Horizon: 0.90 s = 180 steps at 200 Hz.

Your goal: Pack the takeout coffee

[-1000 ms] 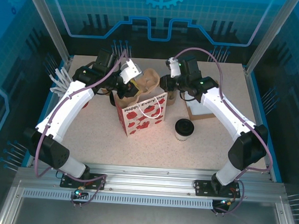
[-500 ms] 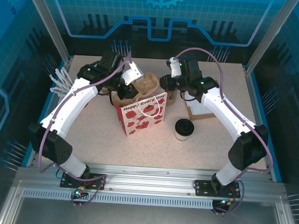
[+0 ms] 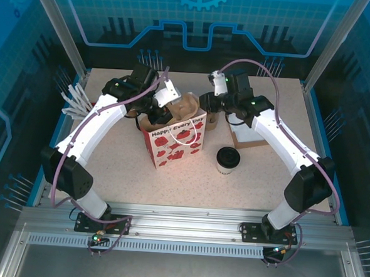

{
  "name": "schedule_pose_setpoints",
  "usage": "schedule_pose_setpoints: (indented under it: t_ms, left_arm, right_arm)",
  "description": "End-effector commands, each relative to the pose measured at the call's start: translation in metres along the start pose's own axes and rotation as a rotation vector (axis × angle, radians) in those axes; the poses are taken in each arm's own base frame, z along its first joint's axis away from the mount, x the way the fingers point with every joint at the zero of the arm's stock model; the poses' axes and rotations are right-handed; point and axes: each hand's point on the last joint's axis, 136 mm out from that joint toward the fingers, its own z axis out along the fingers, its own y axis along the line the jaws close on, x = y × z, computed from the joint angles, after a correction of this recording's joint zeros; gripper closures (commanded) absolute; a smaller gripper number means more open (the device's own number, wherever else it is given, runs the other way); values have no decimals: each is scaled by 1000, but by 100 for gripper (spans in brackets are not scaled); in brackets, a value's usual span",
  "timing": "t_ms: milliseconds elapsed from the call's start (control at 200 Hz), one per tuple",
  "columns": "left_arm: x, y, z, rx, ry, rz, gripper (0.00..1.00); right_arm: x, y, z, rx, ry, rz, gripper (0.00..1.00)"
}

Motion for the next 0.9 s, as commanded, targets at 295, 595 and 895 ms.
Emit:
schedule_pose_setpoints:
  t_ms: [295,595,895]
  left_arm:
    - [9,-4,5,8,71,27,81]
    - [13,-2,6,-14,113,30,81]
    - [9,-7,-6,-20,80,26,81]
  right_arm:
    - [-18,10,-31,-39,-68,-38,71]
    - [-12,10,-38,-38,-67,-46,69]
    - [-3,17,-39,-87,-45,-48,67]
